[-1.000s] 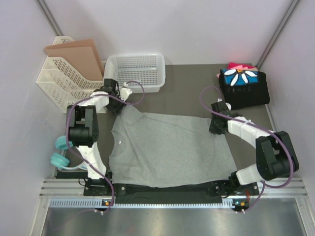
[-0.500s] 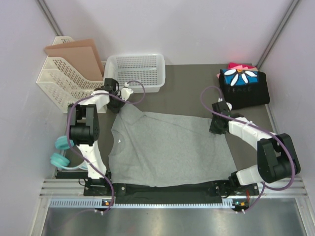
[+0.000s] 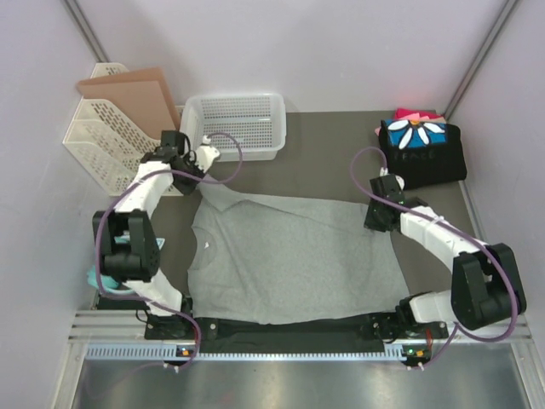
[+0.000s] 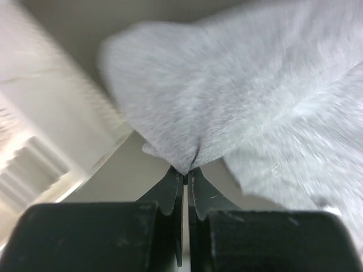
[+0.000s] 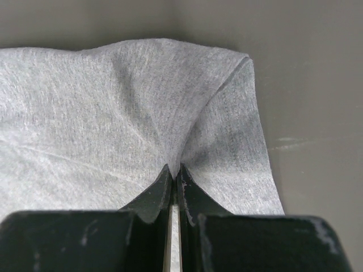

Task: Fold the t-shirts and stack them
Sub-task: Flatten out the tshirt

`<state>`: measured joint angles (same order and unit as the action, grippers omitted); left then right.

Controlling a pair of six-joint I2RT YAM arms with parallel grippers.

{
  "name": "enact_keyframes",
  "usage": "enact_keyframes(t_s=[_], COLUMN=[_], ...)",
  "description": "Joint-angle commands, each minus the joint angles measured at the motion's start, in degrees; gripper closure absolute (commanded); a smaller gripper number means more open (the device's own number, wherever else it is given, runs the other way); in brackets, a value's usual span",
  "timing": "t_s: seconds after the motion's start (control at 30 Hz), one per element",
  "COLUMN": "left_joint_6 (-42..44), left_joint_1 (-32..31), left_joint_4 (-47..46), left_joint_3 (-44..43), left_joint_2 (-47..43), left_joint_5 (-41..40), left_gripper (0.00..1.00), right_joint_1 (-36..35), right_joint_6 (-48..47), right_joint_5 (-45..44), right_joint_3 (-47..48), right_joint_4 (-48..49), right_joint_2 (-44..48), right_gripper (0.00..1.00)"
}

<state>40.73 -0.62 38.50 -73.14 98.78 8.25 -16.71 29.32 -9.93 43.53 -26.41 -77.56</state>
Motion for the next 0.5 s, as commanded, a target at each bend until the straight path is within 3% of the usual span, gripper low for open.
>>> enact_keyframes(t_s=[0.0,0.47], left_joint_6=[0.9,-1.4], left_joint_1=[0.3,0.3], left_joint_4=[5.0,11.4], left_joint_3=[-7.0,-8.9], left_joint_2=[-11.0,-16.8], left_joint_5=[3.0,6.6], left_gripper=[1.00,1.00], right_joint_1=[0.2,0.2], right_joint_6=[-1.4,-2.1], right_joint_5=[-0.2,-2.2], right_joint_3=[1.9,7.5], right_joint_4=[-1.7,-9.5], right_joint_2=[5.0,13.6], right_gripper=[1.00,1.00])
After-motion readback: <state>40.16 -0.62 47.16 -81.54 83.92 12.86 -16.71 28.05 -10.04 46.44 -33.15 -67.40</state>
